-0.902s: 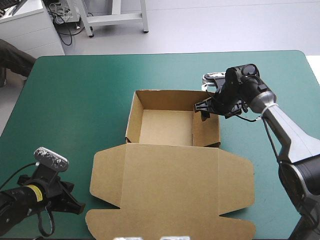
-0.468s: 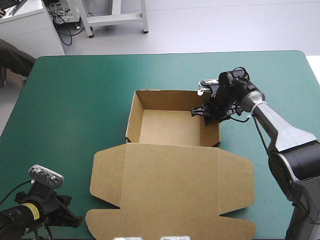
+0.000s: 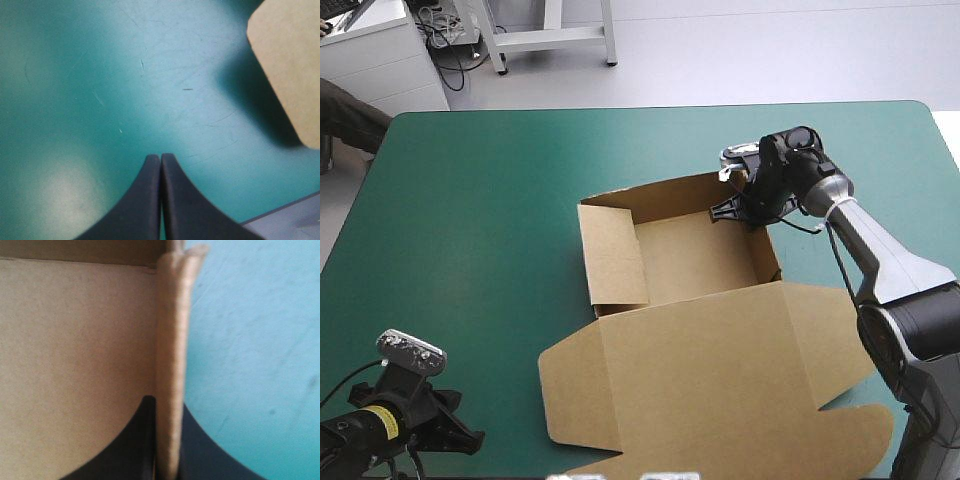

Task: Fold the box

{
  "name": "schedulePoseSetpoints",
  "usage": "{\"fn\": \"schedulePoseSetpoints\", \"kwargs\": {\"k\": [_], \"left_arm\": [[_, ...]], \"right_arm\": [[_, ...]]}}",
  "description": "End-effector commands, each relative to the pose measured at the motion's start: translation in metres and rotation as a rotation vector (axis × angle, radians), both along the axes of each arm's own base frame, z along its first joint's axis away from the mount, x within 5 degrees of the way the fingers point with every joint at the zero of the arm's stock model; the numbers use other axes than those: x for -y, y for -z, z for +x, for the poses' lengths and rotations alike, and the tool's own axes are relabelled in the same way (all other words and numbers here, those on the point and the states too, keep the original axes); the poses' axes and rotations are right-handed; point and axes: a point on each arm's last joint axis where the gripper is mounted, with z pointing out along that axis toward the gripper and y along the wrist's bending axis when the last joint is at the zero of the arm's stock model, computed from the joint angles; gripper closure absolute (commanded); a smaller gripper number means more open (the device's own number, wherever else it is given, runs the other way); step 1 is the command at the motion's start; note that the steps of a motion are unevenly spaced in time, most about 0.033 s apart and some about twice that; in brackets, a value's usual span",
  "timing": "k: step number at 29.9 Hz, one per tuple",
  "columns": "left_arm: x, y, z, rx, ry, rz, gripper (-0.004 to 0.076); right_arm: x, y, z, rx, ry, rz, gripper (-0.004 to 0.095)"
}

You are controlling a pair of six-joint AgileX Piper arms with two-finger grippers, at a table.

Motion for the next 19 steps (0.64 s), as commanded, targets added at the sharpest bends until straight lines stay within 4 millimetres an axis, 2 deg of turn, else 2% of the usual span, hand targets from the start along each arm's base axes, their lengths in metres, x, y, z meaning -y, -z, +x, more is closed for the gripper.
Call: {"fn": "schedulePoseSetpoints", "kwargs": {"k": [1, 4, 9, 14, 19], "left_arm": [[0.002, -0.008, 0.003, 0.045, -0.004, -0.028, 0.0756], [0.002, -0.008, 0.003, 0.045, -0.004, -0.028, 0.0756], [0.002, -0.008, 0.003, 0.045, -0.004, -0.028, 0.0756], [0.001, -0.009, 0.003, 0.051, -0.006, -0.016, 0.0756], [-0.001, -0.009, 0.005, 0.074, -0.012, 0.007, 0.0756]], "right_arm": [[0.021, -0.055, 0.004, 0.202, 0.009, -0.097, 0.0931], [0.044, -0.076, 0.011, 0.252, 0.057, -0.093, 0.0931], [0.096, -0.097, 0.019, 0.301, 0.141, -0.047, 0.0931], [0.159, -0.101, 0.021, 0.32, 0.259, -0.045, 0.0931], [0.227, -0.1, 0.012, 0.312, 0.42, -0.073, 0.0931]]}}
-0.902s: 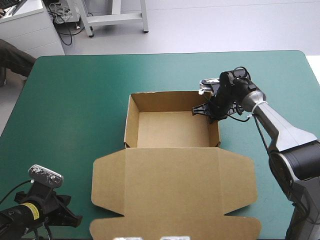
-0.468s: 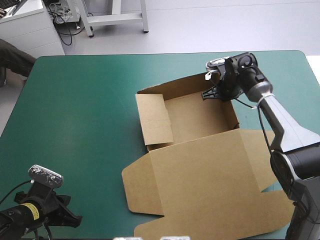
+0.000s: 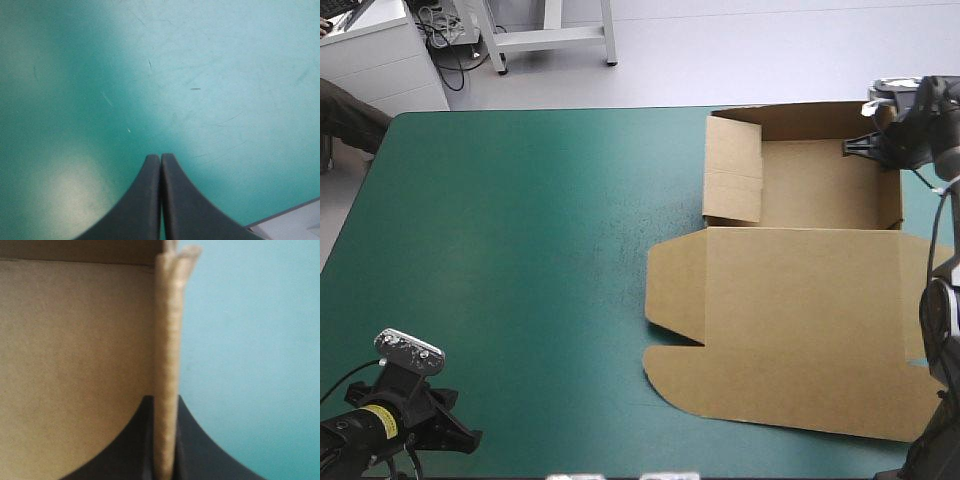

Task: Fold the box

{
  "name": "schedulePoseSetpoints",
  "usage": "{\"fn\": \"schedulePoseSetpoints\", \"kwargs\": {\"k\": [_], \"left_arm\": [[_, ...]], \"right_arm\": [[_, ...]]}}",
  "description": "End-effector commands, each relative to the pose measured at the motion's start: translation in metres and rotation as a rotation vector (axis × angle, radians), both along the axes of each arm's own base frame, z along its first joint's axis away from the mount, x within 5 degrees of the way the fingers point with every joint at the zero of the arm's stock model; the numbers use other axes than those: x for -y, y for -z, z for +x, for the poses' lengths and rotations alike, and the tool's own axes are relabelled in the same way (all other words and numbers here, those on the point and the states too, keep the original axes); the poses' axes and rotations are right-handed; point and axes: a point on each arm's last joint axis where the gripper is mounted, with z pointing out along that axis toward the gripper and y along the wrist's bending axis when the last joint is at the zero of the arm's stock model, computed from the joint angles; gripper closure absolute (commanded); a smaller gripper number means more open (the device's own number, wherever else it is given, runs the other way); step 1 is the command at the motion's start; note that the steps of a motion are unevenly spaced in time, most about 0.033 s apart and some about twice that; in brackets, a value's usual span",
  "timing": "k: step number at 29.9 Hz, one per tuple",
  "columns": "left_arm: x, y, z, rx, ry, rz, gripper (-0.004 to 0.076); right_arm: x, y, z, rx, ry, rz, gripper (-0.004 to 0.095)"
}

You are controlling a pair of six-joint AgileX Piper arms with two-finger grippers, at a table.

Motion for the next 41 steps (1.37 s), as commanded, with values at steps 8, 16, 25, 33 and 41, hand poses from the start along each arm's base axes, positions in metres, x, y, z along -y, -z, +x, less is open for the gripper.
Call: {"fn": "schedulePoseSetpoints", "kwargs": {"k": [8, 16, 25, 33, 41], "left_arm": [[0.001, -0.01, 0.005, 0.074, -0.005, -0.016, 0.0756], [0.001, -0.01, 0.005, 0.073, -0.005, -0.018, 0.0756], [0.001, -0.01, 0.005, 0.069, -0.014, -0.023, 0.0756], [0.001, -0.01, 0.005, 0.067, -0.024, -0.029, 0.0756], [0.001, -0.009, 0.005, 0.065, -0.024, -0.029, 0.0756]], "right_arm": [[0.098, -0.026, -0.036, 0.097, 0.212, 0.016, 0.0931], [0.136, 0.005, -0.036, 0.023, 0.285, 0.067, 0.0931], [0.144, 0.024, -0.027, -0.004, 0.251, 0.053, 0.0675], [0.143, 0.013, -0.029, -0.005, 0.226, 0.042, 0.0176], [0.13, -0.031, -0.041, 0.102, 0.205, 0.064, 0.0211]]}}
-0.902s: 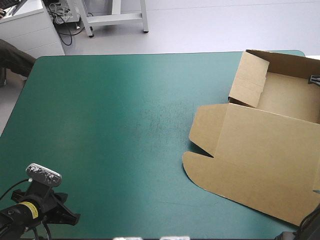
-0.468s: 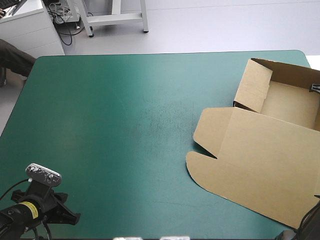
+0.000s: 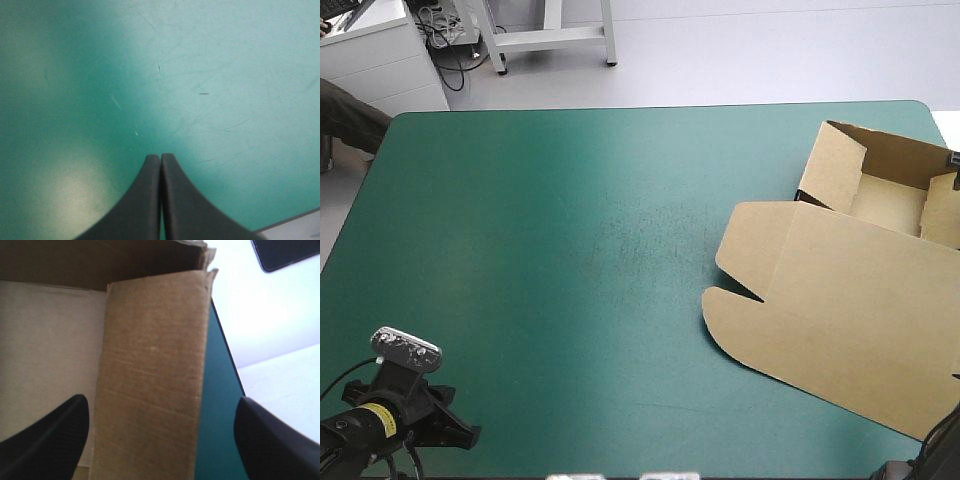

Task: Fold the box

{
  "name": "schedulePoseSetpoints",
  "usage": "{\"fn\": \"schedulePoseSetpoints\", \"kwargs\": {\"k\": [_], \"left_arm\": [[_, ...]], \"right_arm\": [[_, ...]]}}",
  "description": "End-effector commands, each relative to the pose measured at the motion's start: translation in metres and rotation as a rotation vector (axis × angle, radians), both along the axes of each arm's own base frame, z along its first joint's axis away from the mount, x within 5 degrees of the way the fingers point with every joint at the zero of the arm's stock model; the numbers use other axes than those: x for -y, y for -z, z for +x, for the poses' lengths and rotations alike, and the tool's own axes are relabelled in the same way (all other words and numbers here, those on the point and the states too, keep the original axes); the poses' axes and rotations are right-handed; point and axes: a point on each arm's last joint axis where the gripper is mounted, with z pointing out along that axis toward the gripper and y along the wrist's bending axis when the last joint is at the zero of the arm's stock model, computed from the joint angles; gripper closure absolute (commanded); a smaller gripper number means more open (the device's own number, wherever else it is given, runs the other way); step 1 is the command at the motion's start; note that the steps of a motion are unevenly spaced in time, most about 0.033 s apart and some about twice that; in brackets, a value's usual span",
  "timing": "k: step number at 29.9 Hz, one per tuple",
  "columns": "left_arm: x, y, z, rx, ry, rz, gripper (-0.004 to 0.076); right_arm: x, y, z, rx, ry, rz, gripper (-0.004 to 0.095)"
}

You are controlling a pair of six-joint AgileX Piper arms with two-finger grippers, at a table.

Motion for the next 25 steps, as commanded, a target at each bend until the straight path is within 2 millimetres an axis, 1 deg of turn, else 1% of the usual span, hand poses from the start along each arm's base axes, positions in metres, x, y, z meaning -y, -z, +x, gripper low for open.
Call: {"fn": "schedulePoseSetpoints", "kwargs": {"k": [1, 3, 4, 8, 10, 11, 12, 15, 17, 21, 25], "left_arm": [[0.002, -0.009, 0.003, 0.05, -0.002, -0.031, 0.0756], [0.002, -0.009, 0.003, 0.052, -0.001, -0.032, 0.0756], [0.002, -0.009, 0.003, 0.053, -0.002, -0.03, 0.0756], [0.002, -0.009, 0.003, 0.052, -0.001, -0.032, 0.0756], [0.002, -0.009, 0.003, 0.052, -0.001, -0.032, 0.0756], [0.002, -0.009, 0.003, 0.052, -0.001, -0.032, 0.0756], [0.002, -0.009, 0.003, 0.052, -0.001, -0.032, 0.0756], [0.002, -0.009, 0.003, 0.05, -0.001, -0.035, 0.0756], [0.003, -0.009, 0.003, 0.049, 0.0, -0.038, 0.0756], [0.002, -0.009, 0.003, 0.05, -0.001, -0.035, 0.0756], [0.002, -0.009, 0.004, 0.059, -0.001, -0.033, 0.0756]], "right_arm": [[-0.015, -0.063, -0.024, 0.157, -0.019, -0.033, 0.0247], [-0.022, -0.075, -0.03, 0.198, -0.033, -0.02, 0.0346], [-0.025, -0.082, -0.033, 0.22, -0.042, -0.013, 0.0418], [-0.04, -0.106, -0.045, 0.303, -0.066, 0.018, 0.0787], [-0.048, -0.117, -0.052, 0.34, -0.078, 0.029, 0.0932], [-0.053, -0.122, -0.054, 0.356, -0.09, 0.036, 0.092], [-0.056, -0.125, -0.056, 0.368, -0.096, 0.043, 0.092], [-0.074, -0.135, -0.062, 0.394, -0.136, 0.053, 0.0925], [-0.092, -0.139, -0.067, 0.396, -0.18, 0.058, 0.0926], [-0.132, -0.134, -0.078, 0.361, -0.306, 0.071, 0.0926], [-0.172, -0.12, -0.093, 0.305, -0.439, 0.093, 0.0926]]}}
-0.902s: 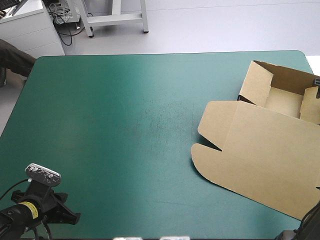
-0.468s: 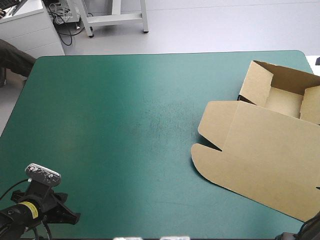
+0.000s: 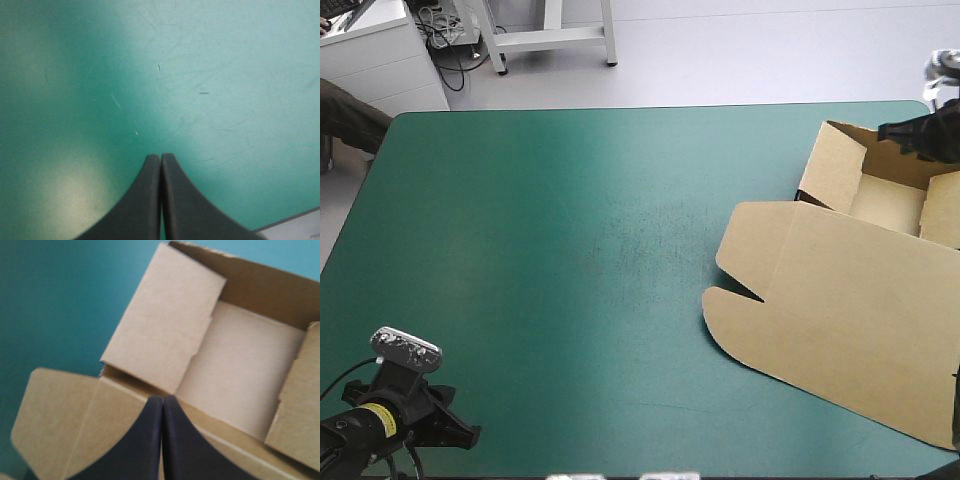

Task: Fold the box

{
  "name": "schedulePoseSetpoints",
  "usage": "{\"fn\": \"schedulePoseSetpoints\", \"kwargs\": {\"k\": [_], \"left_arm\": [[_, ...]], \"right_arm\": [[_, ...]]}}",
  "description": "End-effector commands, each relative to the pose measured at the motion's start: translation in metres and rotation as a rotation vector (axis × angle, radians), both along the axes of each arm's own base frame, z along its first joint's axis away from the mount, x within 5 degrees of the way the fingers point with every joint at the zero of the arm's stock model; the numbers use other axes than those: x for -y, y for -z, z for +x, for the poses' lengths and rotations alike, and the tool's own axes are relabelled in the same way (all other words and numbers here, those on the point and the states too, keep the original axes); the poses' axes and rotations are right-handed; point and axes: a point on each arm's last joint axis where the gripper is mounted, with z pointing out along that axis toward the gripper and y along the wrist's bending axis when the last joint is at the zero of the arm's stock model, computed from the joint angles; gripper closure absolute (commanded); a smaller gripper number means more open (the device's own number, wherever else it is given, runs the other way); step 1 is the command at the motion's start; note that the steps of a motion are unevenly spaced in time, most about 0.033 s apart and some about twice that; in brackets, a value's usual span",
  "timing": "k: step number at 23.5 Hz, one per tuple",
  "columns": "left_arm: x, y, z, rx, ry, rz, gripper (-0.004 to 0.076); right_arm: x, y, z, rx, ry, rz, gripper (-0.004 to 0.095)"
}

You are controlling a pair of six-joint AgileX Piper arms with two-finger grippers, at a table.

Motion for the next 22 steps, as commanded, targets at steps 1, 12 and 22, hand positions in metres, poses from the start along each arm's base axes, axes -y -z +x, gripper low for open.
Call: {"fn": "schedulePoseSetpoints", "kwargs": {"k": [1, 12, 22], "left_arm": [[0.002, -0.009, 0.004, 0.06, -0.002, -0.031, 0.0756], [0.0, -0.01, 0.005, 0.081, -0.007, -0.008, 0.0756], [0.001, -0.01, 0.005, 0.078, -0.005, -0.016, 0.0756]], "right_arm": [[-0.038, -0.01, -0.031, 0.029, -0.118, 0.001, 0.0926], [-0.114, 0.067, -0.134, -0.071, -0.399, 0.015, 0.0926], [-0.104, 0.081, -0.212, 0.057, -0.388, 0.011, 0.0926]]}}
